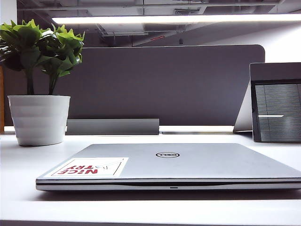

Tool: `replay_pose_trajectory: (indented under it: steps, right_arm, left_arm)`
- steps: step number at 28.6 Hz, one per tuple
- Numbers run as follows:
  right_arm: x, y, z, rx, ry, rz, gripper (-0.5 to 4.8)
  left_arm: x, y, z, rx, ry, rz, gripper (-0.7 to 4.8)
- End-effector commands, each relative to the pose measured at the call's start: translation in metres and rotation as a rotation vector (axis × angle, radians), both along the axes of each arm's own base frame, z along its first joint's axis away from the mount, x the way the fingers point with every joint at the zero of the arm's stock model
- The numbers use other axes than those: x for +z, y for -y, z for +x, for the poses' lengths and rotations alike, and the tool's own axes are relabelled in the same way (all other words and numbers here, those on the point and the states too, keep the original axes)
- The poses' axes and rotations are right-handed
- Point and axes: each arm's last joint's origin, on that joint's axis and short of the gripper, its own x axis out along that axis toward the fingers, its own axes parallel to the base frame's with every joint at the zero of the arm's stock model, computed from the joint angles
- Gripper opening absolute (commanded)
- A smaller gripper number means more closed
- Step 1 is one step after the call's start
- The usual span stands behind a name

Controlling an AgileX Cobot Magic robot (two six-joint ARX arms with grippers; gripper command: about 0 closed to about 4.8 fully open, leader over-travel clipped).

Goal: Close the laptop lid.

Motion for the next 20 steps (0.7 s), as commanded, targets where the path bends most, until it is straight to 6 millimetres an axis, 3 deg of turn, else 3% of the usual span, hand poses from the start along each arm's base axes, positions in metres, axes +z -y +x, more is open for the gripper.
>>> replay_pose_trajectory:
  steps: [1,6,11,20]
  right_arm:
    - [-0.034,0.001,-0.009,-0.007,0.091,0.01,-0.04]
    - [-0.089,0.001,-0.019,0.004,0.126,0.024,-0.05]
    - [-0.126,-0.001,-0.028,0.07,0.145,0.048,-0.04]
    - [-0.157,0.003,-0.039,0.143,0.189,0.058,-0.04]
  left_arm:
    - [0.002,0.0,0.0,-0.005,0.014,0.004,-0.05]
    - [0.002,0.0,0.0,-0.005,0.014,0.004,-0.05]
    - [0.002,0.0,0.0,-0.005,0.014,0.004,-0.05]
    - [0.002,0.0,0.0,-0.005,0.014,0.004,-0.05]
